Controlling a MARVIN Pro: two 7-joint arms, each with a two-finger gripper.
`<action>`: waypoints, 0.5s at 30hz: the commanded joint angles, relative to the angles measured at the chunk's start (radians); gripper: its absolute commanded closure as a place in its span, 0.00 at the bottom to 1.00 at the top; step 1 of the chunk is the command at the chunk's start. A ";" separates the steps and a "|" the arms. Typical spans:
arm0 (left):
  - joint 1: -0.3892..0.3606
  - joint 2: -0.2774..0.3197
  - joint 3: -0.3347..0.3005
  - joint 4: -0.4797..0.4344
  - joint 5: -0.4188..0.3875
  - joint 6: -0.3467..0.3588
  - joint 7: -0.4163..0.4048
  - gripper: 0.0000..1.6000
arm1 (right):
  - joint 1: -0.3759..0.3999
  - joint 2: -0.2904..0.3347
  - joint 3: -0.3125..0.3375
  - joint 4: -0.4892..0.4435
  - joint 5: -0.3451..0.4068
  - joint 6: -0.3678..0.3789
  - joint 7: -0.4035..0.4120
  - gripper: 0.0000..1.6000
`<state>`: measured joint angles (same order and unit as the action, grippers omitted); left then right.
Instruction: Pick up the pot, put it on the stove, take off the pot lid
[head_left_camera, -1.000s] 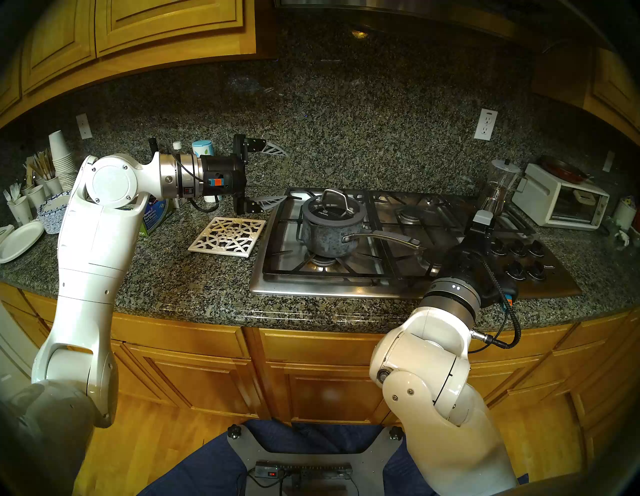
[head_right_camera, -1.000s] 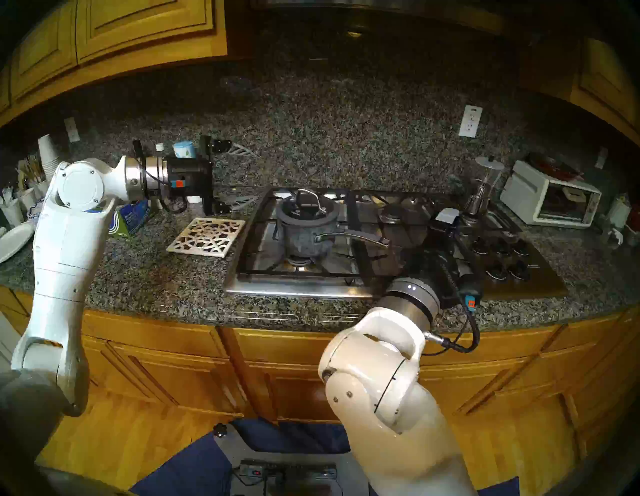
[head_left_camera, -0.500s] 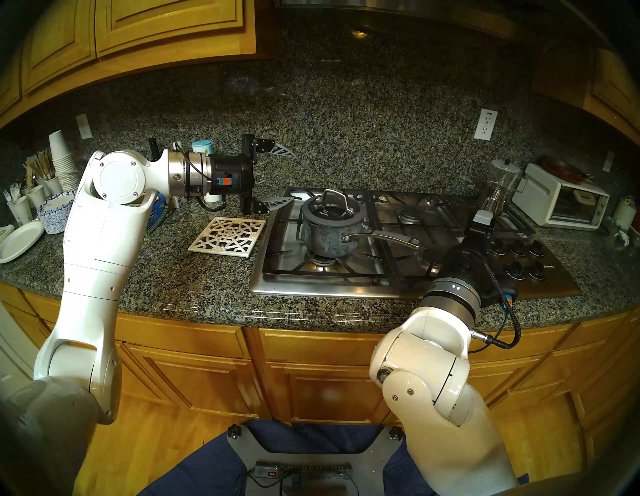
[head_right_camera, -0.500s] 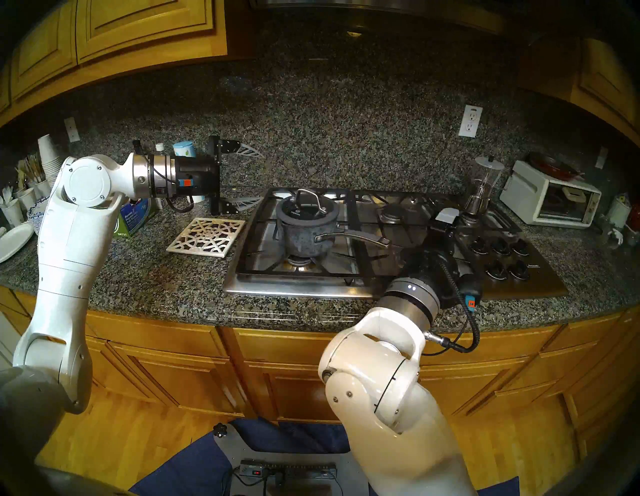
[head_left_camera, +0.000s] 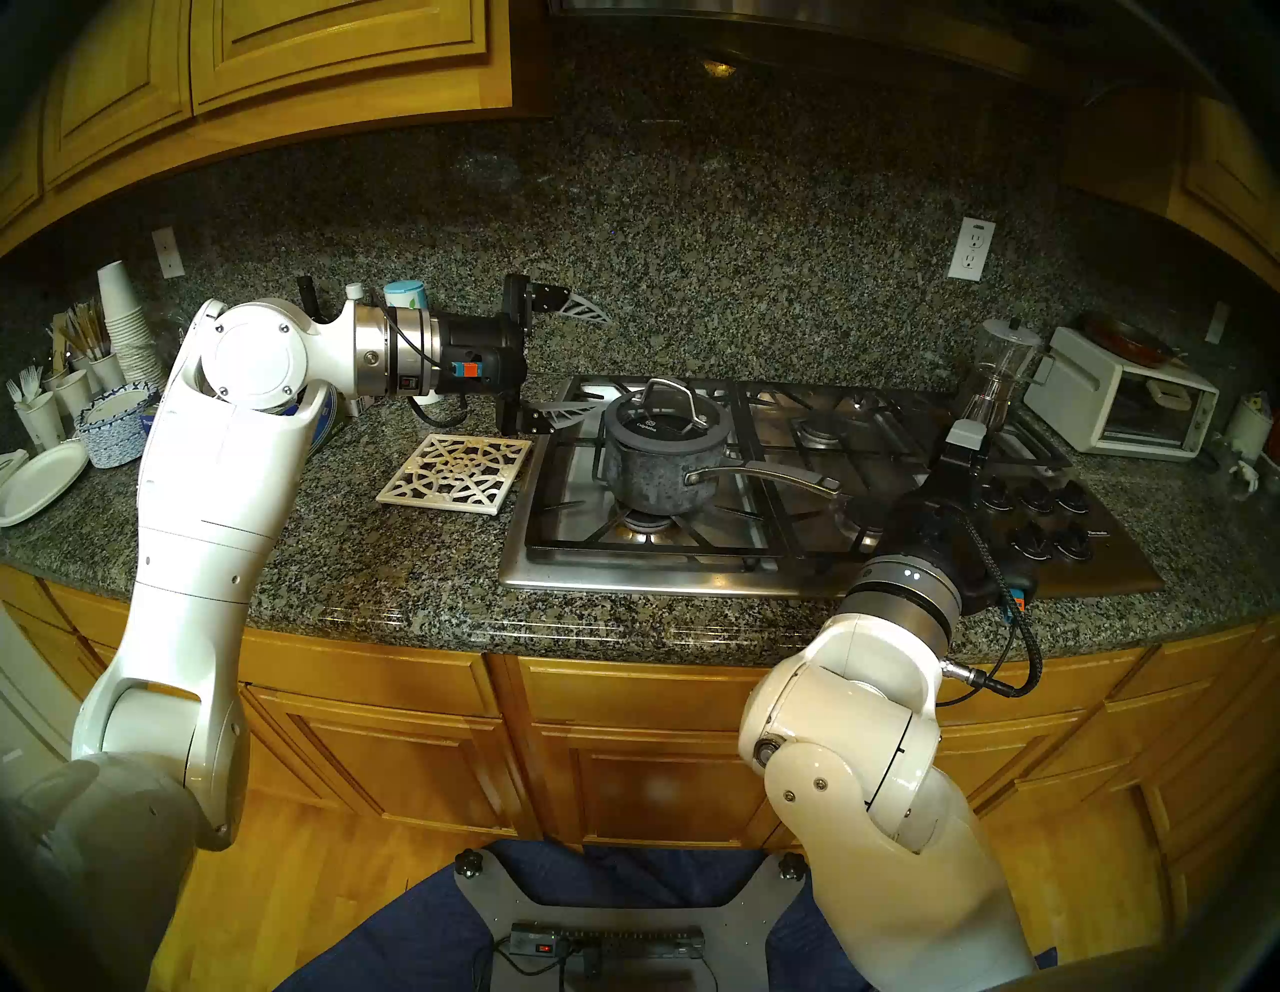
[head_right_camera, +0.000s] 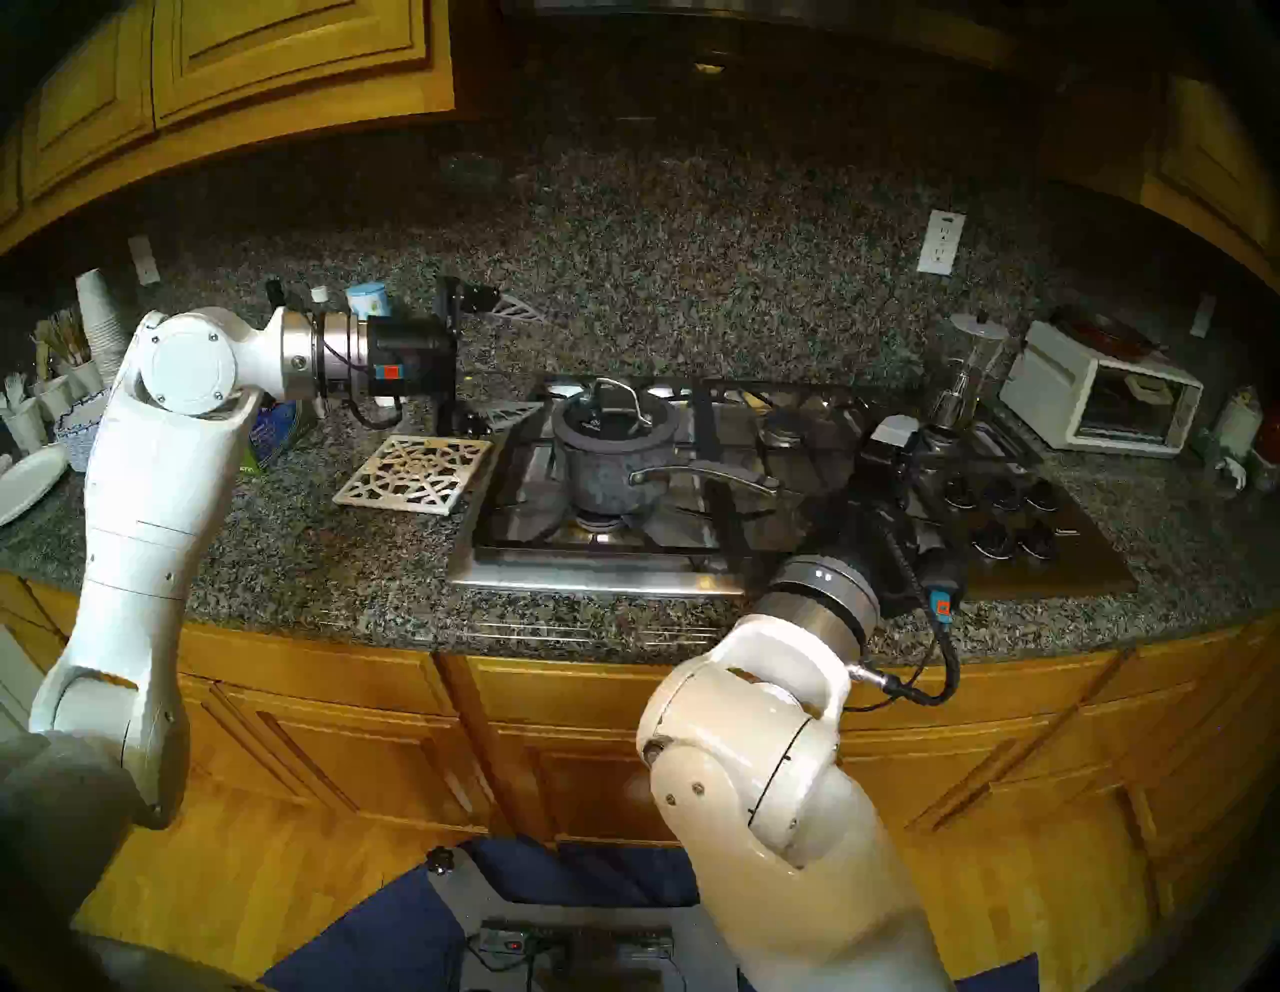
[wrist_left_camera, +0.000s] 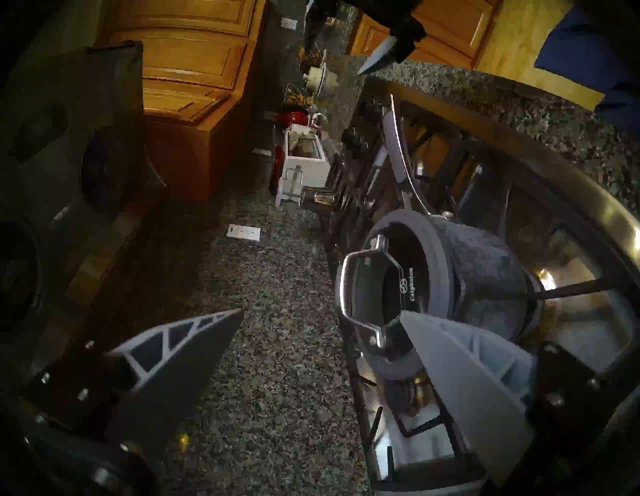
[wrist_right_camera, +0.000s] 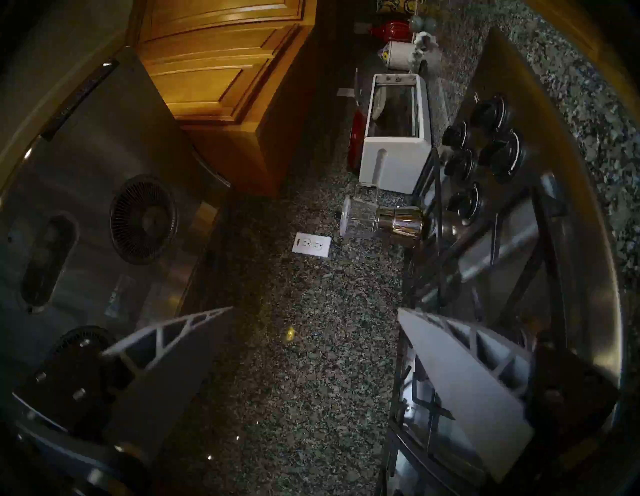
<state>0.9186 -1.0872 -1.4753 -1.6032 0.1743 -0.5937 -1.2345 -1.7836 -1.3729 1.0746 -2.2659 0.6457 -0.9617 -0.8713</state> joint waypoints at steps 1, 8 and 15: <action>-0.053 -0.025 0.013 -0.010 0.017 0.000 0.013 0.00 | 0.016 -0.001 -0.002 -0.025 -0.021 0.002 -0.093 0.00; -0.062 -0.041 0.028 -0.003 0.037 0.003 0.018 0.00 | 0.016 -0.001 -0.001 -0.025 -0.020 0.002 -0.091 0.00; -0.069 -0.052 0.022 -0.005 0.029 0.031 0.015 0.00 | 0.016 0.000 -0.001 -0.024 -0.018 0.002 -0.089 0.00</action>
<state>0.9014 -1.1229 -1.4359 -1.5971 0.2207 -0.5799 -1.2332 -1.7837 -1.3729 1.0746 -2.2659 0.6457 -0.9617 -0.8713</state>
